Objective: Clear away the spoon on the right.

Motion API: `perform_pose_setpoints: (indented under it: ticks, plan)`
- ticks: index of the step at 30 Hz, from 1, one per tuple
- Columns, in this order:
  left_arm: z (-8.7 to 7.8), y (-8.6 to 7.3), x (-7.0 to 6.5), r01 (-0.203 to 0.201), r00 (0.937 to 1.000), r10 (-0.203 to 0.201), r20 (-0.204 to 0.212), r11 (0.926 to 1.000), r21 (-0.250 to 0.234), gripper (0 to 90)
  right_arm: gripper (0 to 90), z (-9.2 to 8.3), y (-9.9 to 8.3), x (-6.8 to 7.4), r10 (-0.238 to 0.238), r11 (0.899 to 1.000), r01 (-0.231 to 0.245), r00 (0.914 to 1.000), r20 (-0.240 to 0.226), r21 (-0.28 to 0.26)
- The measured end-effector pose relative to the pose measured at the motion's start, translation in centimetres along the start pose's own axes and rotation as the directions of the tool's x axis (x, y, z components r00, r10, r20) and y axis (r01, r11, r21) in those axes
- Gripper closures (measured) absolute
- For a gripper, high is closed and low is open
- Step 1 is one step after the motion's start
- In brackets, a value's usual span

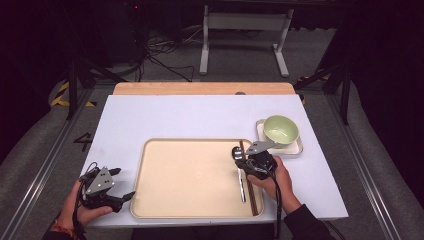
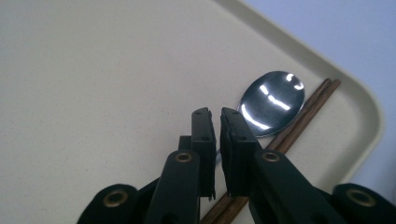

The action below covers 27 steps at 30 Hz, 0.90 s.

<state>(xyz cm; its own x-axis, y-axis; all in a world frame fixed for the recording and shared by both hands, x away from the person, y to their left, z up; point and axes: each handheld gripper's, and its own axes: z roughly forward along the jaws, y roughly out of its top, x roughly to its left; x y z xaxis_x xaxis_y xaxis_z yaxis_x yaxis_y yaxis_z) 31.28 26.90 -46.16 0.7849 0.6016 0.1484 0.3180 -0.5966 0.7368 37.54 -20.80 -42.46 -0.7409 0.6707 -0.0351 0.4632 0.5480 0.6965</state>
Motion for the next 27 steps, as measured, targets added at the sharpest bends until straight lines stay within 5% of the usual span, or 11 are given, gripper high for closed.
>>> perform_pose_setpoints:
  ticks: [12, 18, 23, 27]
  plan:
    - [-0.1, 0.2, 0.1, 0.001, 1.0000, -0.001, -0.005, 1.0000, -0.007, 11.5, 82.4, -3.3, 0.4, -1.3, 0.012, 0.993, -0.009, 0.9996, 0.024, -0.116]
    - [-0.2, 0.2, 0.1, 0.005, 1.0000, -0.005, -0.007, 0.9999, -0.012, 11.6, 79.2, -5.9, 0.2, -2.6, 0.051, 0.984, -0.038, 0.9961, 0.072, -0.176]
    - [-0.2, 0.1, 0.1, 0.007, 1.0000, -0.007, -0.006, 0.9999, -0.008, 11.6, 74.8, -7.8, -0.1, -4.0, 0.101, 0.972, -0.074, 0.9885, 0.112, -0.222]
    - [-0.1, 0.1, 0.1, 0.011, 0.9999, -0.011, -0.005, 0.9999, -0.002, 11.6, 68.8, -9.2, -0.6, -5.3, 0.155, 0.961, -0.109, 0.9740, 0.166, -0.254]
